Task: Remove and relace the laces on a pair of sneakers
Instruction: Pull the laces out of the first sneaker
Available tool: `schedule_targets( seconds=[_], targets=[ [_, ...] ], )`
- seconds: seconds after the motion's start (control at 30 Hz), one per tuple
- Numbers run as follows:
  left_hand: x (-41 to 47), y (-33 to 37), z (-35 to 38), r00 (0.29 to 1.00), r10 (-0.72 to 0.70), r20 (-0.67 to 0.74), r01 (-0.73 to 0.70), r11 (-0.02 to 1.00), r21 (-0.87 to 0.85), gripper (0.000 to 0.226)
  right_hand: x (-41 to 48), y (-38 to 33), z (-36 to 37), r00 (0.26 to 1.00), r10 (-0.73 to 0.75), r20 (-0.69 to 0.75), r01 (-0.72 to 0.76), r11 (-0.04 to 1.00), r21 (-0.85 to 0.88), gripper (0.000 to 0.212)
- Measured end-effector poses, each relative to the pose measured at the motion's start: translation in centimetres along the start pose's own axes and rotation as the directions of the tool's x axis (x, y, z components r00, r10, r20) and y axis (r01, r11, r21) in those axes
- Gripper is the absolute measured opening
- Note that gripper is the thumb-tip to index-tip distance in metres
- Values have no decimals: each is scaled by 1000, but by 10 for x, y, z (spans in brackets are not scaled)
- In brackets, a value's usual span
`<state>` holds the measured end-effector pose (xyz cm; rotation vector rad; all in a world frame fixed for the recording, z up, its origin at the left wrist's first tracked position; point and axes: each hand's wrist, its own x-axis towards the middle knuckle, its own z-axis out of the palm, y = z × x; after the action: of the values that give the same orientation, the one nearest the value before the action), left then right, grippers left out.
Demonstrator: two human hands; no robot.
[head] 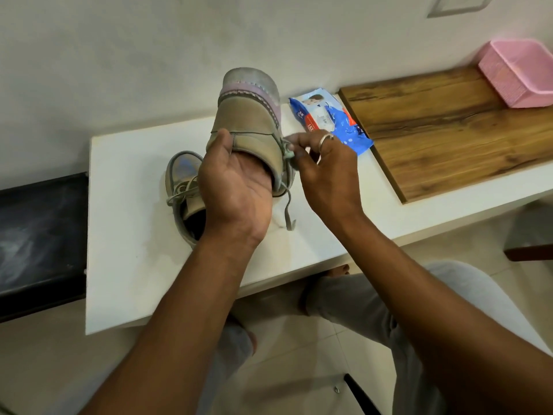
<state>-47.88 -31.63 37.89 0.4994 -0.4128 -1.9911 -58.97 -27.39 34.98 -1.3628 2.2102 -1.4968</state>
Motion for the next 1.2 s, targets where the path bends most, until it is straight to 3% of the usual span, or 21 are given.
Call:
schedule_targets(
  seconds=[0.07,0.2,0.37,0.53,0.67,0.77,0.83,0.9,0.97,1.1,1.2],
  targets=[
    [0,1,-1,1000,9,-13,-9,1000,23,48,-3,4,0,995,92,29,-93,995,42,17],
    [2,3,-2,999,-1,-32,1,1000,11,49,0,-8,6,999,34,5,-34,981,193,15],
    [3,9,-4,997,5,-72,-5,1000,-5,47,-10,19,16,969,231,90,-243,956,166,14],
    [5,10,-5,996,13,-91,-12,1000,4,48,-3,-2,15,997,80,15,-82,970,227,16],
    [5,10,-6,996,16,-88,-15,1000,20,47,-7,17,17,976,198,91,-211,963,165,15],
    [5,9,-1,994,55,-95,-41,989,145,48,-3,16,13,977,183,114,-200,966,162,15],
    [4,8,3,991,97,-93,-56,925,375,52,1,10,11,980,142,137,-165,971,173,15],
    [4,9,3,985,141,-101,-42,759,649,51,1,8,12,975,137,176,-167,971,169,16],
    [5,10,-1,979,159,-128,14,573,820,48,-1,10,13,969,145,202,-173,976,132,16],
    [9,16,-12,972,87,-220,163,424,891,43,-4,11,13,963,156,219,-180,979,96,17],
    [11,18,-8,962,27,-273,247,348,904,20,-5,-1,14,982,73,174,-99,984,146,19]
  ],
)
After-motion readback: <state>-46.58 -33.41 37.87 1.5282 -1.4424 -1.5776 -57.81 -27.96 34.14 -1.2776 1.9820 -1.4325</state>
